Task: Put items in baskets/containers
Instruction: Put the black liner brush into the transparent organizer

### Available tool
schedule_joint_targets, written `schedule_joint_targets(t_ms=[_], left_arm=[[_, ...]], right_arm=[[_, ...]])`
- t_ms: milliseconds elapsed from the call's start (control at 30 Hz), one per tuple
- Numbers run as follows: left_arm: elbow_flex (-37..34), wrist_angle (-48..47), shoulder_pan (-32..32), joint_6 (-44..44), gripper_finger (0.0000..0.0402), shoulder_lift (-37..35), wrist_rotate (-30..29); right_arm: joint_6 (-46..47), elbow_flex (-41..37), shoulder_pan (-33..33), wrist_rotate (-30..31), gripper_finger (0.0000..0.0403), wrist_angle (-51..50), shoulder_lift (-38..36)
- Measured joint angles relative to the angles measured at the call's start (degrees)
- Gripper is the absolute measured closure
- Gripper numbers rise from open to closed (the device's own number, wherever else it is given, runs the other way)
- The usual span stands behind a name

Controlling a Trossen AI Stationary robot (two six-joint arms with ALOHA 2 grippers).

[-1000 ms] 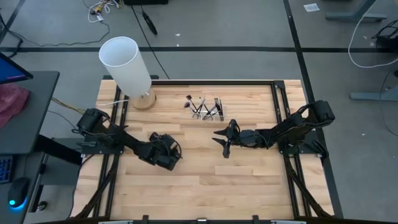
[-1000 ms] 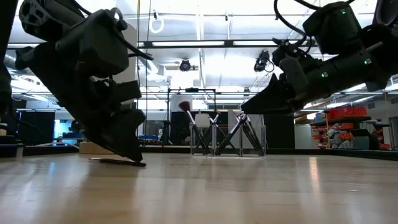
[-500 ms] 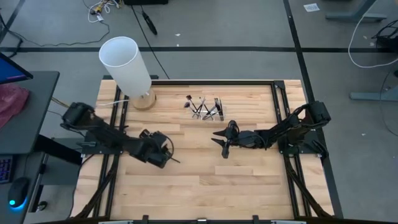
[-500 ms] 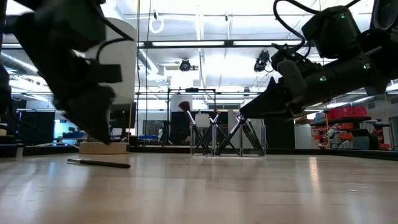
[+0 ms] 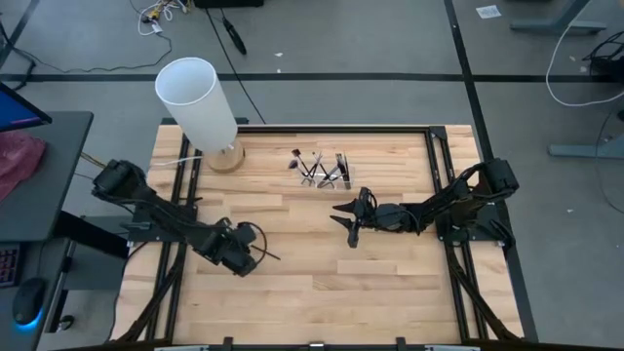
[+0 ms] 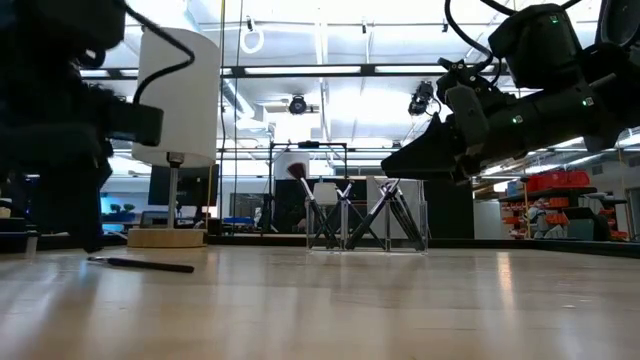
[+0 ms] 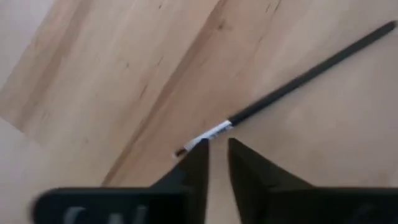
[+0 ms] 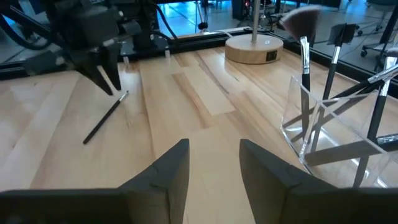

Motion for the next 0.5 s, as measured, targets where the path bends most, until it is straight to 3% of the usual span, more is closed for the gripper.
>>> schedule_joint_targets(t_ms=[133,300,433,500], left_arm=[[-0.02,0.18,1.1,4.48,0.0393,2.9,-2.31],[0.13,0.23,2.26,9.48,0.0391,4.85,-5.98],[-0.09,0.33,4.06,11.59,0.0398,5.07,-17.5],[-0.09,0.64,4.75,11.37,0.0398,5.05,-20.25]], right_arm=[[0.02,0.0,0.0,0.02,0.0262,0.03,0.0],[0.07,0.0,0.0,0.0,0.0262,0.0,0.0],[0.02,0.0,0.0,0.02,0.0262,0.02,-0.02],[0.18,0.0,0.0,0.02,0.0262,0.02,-0.02]])
